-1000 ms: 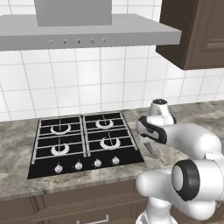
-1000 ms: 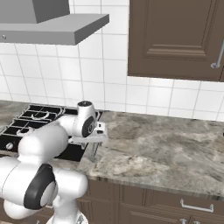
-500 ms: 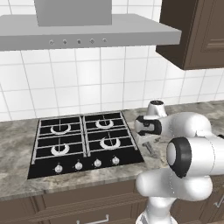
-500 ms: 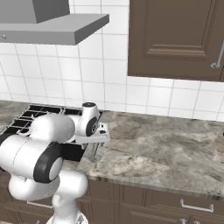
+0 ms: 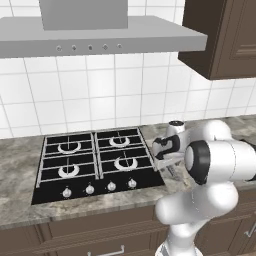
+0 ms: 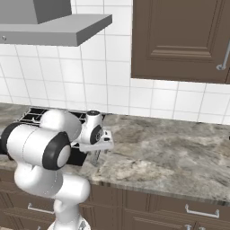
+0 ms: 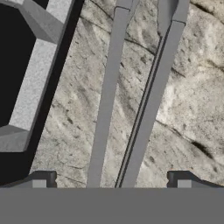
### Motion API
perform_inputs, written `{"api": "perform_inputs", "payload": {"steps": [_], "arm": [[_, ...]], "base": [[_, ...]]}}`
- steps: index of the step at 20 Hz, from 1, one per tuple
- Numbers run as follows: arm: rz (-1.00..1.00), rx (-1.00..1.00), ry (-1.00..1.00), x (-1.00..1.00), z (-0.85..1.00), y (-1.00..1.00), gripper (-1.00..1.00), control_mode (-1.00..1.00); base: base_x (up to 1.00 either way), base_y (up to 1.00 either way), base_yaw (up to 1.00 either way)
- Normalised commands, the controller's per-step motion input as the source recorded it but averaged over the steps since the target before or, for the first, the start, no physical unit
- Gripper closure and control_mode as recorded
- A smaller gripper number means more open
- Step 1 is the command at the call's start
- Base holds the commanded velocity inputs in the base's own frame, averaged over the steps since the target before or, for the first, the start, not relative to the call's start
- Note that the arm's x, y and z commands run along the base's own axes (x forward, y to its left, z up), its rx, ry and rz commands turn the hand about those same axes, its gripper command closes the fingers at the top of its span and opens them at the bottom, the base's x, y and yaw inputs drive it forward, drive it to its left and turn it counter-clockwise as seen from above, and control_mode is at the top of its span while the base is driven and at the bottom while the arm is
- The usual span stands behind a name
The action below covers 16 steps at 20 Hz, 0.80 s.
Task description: Pick up the tongs from the counter and place them near the plate next to the oven.
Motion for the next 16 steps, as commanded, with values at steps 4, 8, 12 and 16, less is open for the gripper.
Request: {"api": "perform_inputs", "payload": {"steps": [4, 8, 12, 16], "arm": [[0.04, 0.0, 0.0, 0.16, -0.34, 0.0, -1.0, -1.0], [0.04, 0.0, -0.04, 0.06, -0.29, 0.0, 1.0, -1.0], [0.05, 0.01, -0.15, -0.17, -0.09, 0.0, 1.0, -1.0], [0.04, 0.09, -0.15, -0.45, -0.1, 0.01, 1.0, -1.0]], "base": [[0.0, 0.0, 0.0], [0.0, 0.0, 0.0], [0.0, 0.0, 0.0], [0.0, 0.0, 0.0]]}}
